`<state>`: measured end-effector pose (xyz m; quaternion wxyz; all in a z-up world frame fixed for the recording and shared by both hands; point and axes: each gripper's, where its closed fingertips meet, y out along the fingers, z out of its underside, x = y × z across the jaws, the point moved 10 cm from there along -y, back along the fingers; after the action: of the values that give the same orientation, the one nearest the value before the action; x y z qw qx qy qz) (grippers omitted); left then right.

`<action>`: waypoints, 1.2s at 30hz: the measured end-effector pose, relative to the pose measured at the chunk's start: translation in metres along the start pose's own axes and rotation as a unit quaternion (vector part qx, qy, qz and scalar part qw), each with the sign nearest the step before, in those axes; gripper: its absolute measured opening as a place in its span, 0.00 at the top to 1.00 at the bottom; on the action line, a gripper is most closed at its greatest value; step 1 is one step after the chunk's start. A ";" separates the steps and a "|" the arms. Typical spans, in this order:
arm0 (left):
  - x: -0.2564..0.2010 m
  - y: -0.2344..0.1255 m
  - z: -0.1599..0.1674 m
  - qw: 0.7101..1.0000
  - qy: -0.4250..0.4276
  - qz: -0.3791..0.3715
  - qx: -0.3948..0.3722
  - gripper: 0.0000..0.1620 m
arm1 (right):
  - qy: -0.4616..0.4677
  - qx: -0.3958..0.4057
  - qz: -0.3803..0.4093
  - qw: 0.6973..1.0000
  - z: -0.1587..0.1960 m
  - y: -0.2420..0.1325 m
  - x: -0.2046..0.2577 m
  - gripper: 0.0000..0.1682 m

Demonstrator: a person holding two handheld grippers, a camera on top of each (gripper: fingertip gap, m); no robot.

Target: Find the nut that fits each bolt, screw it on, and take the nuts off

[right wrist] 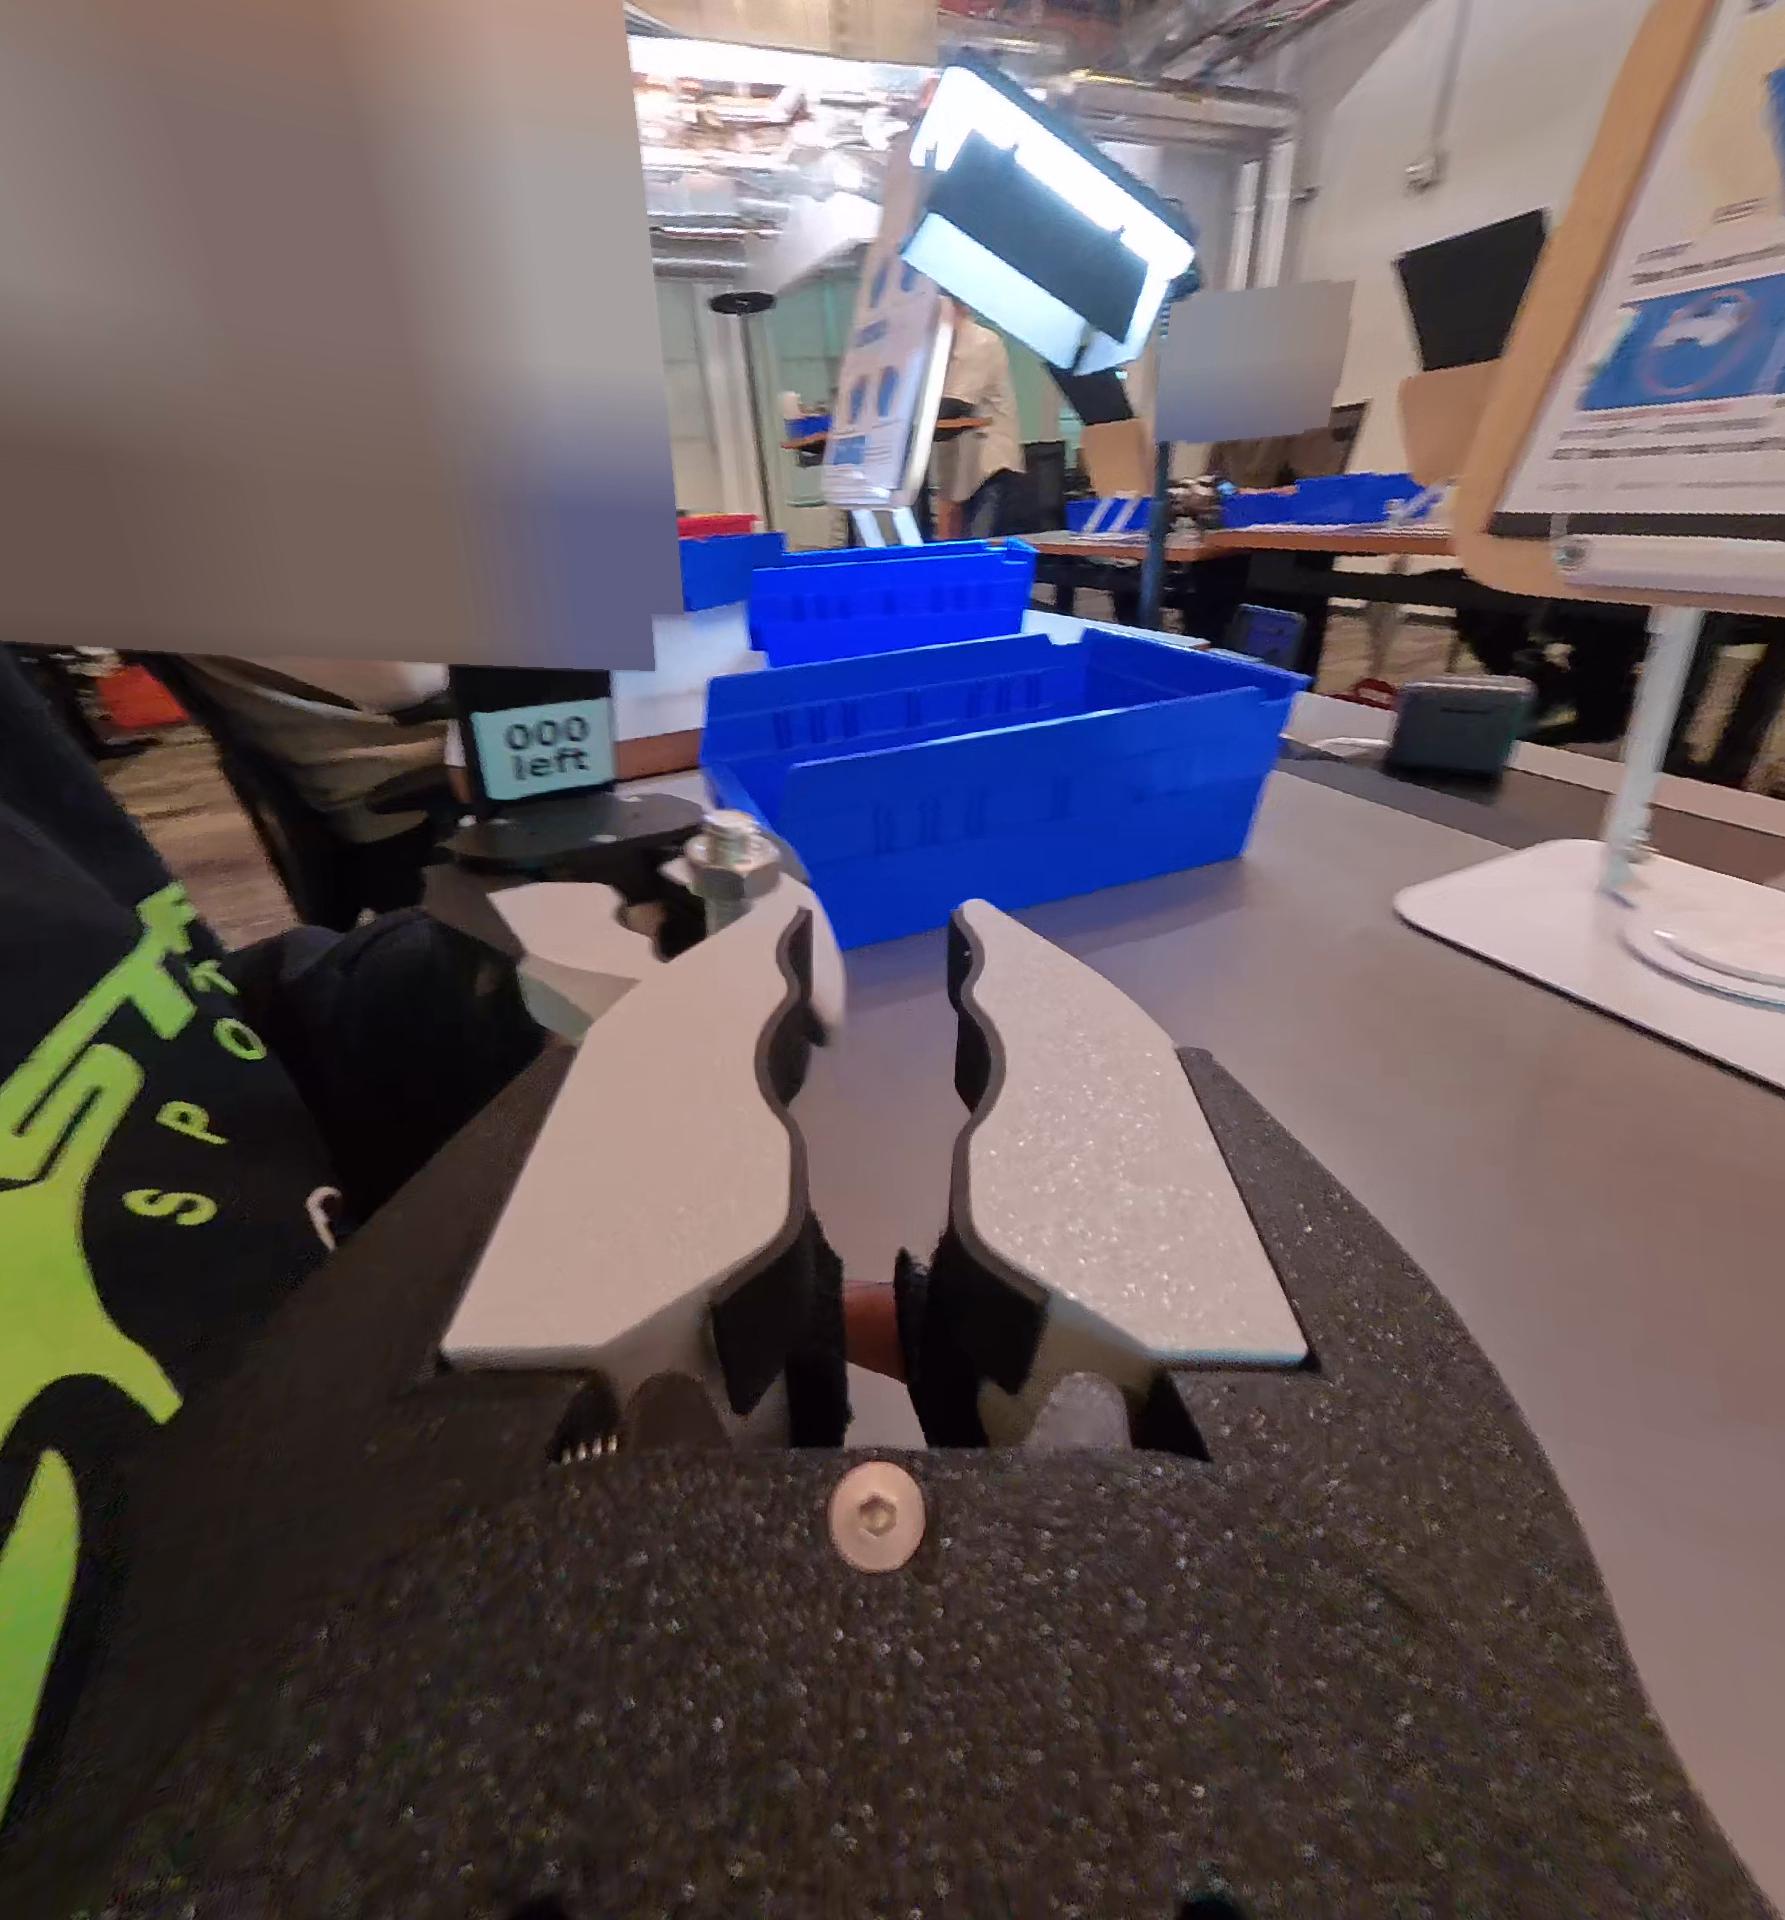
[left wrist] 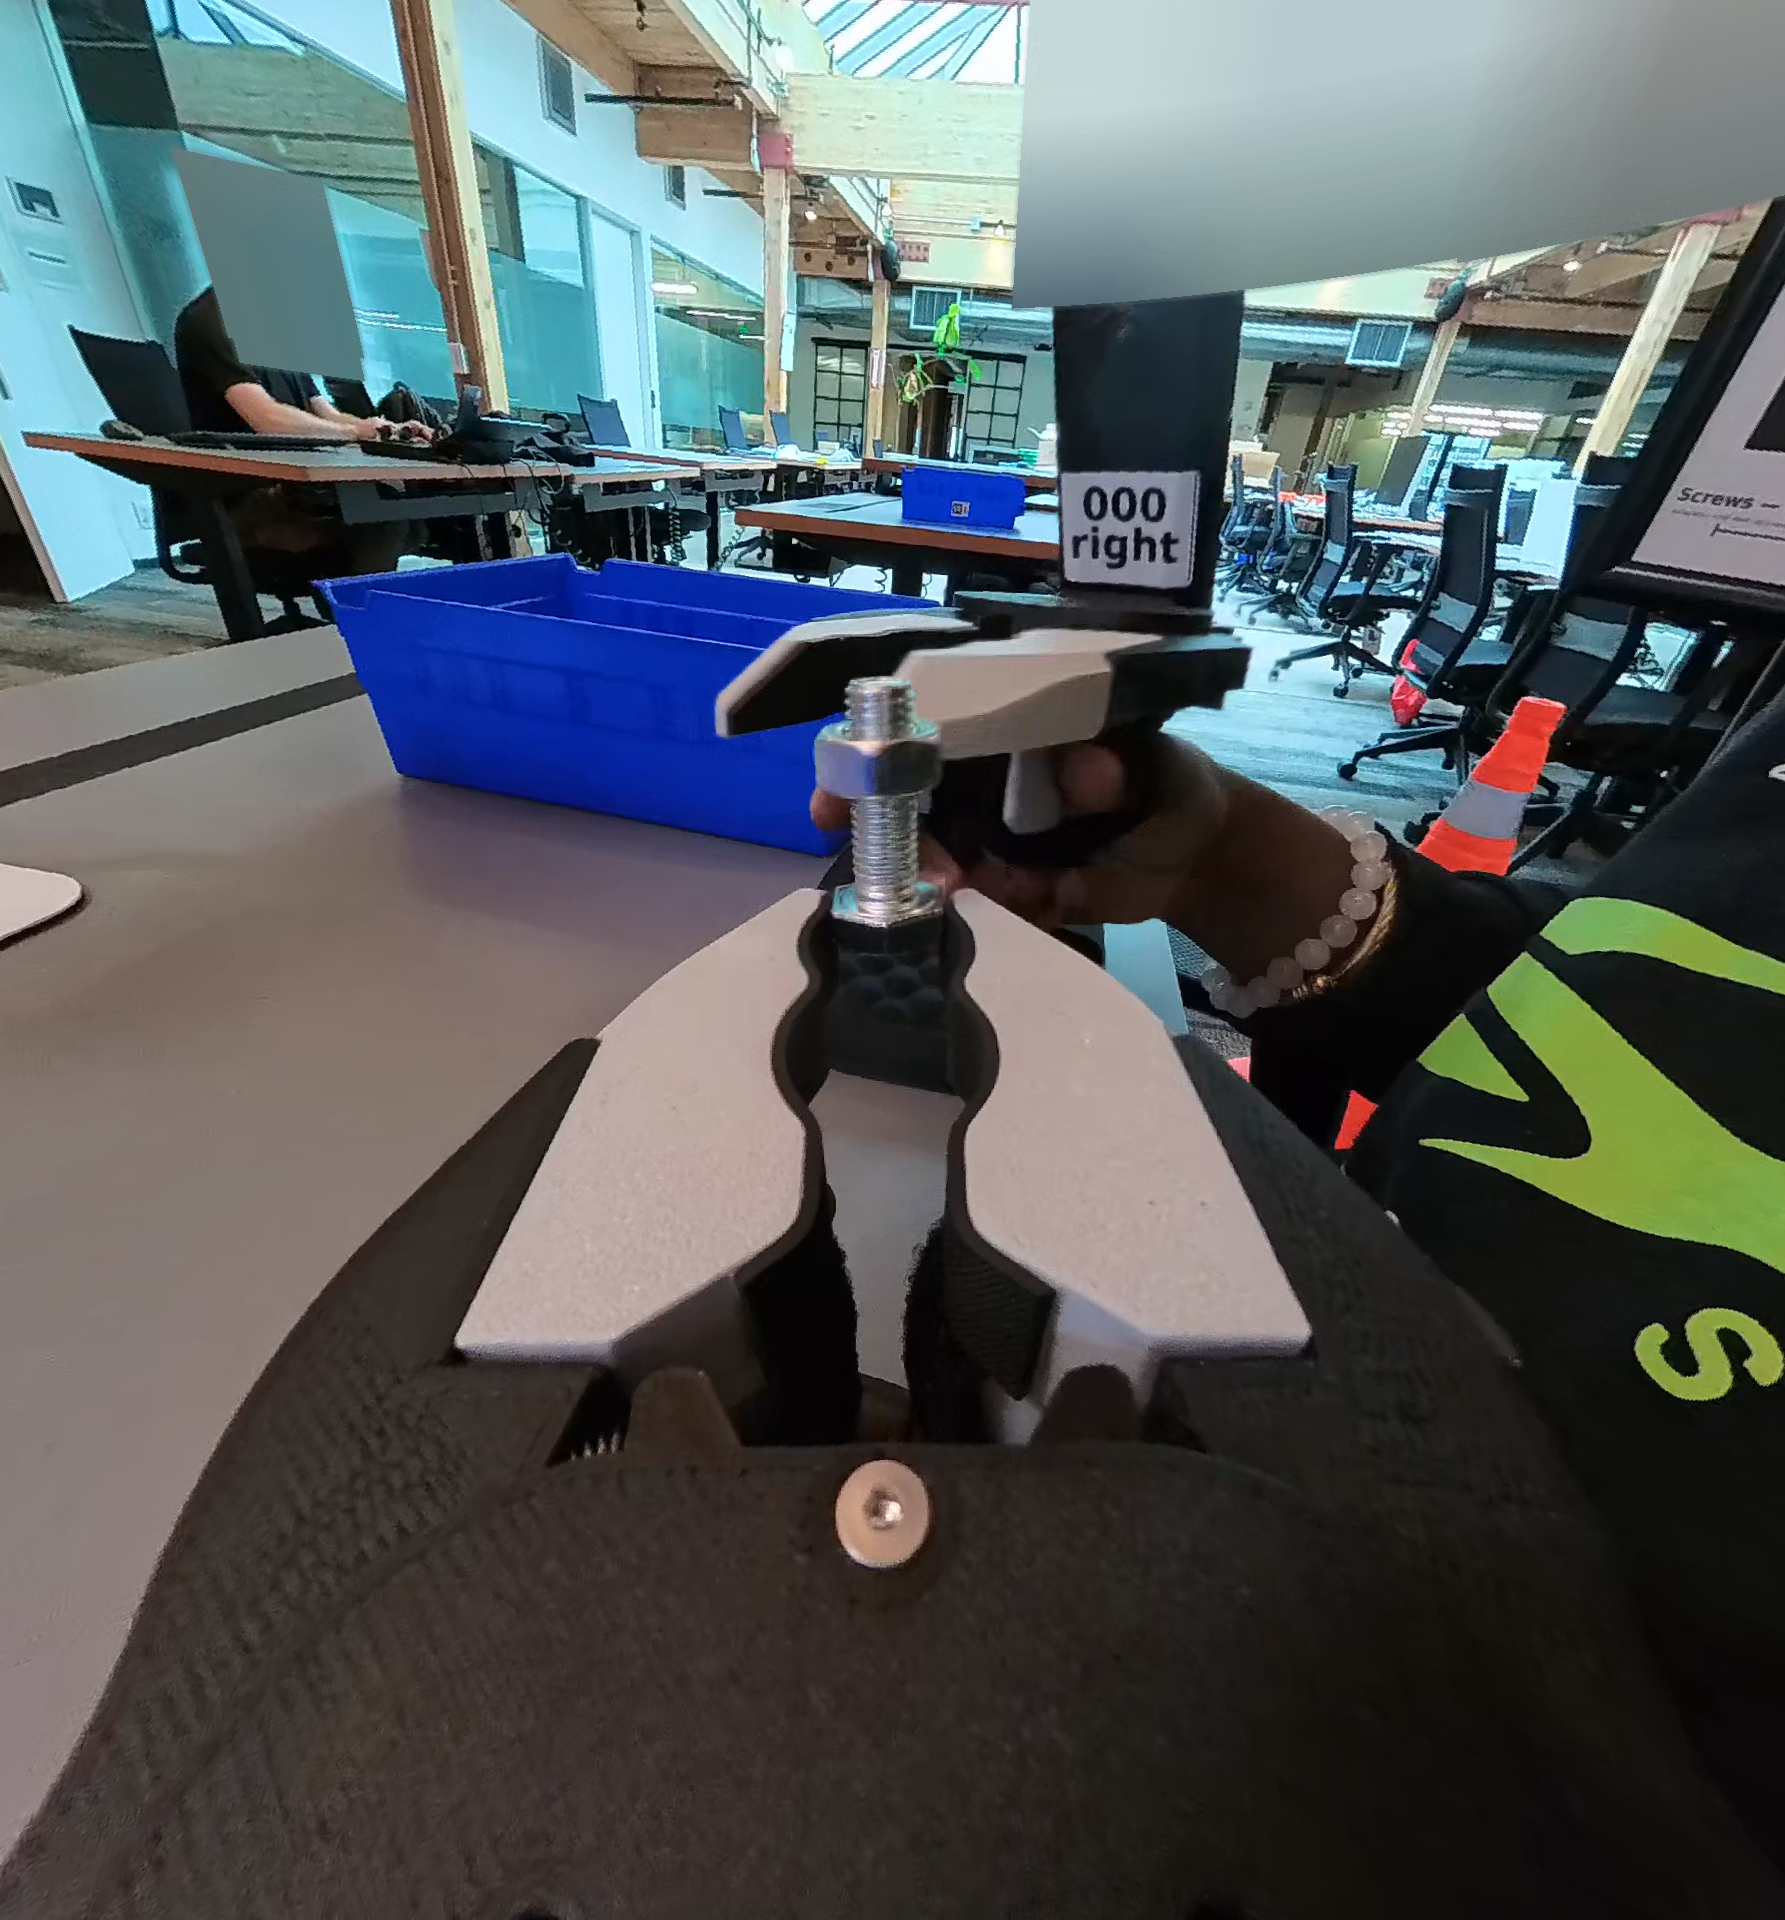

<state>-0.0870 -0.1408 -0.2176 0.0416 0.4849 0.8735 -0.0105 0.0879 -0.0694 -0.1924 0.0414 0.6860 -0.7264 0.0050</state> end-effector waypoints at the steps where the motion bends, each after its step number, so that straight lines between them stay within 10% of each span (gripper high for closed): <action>1: 0.000 0.000 0.000 1.000 0.001 -0.002 0.001 0.89 | -0.001 0.002 0.006 1.000 0.001 -0.002 -0.001 0.86; 13: -0.001 0.001 0.001 1.000 0.006 -0.002 0.008 0.89 | 0.010 -0.016 -0.067 0.998 0.001 0.020 0.014 0.71; 36: -0.001 0.002 0.002 1.000 0.008 0.001 0.010 0.89 | 0.009 -0.029 -0.044 0.999 0.002 -0.003 0.001 0.85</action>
<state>-0.0850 -0.1411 -0.2192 0.0299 0.4865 0.8730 -0.0150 0.0905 -0.0712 -0.1944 0.0682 0.7159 -0.6947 -0.0117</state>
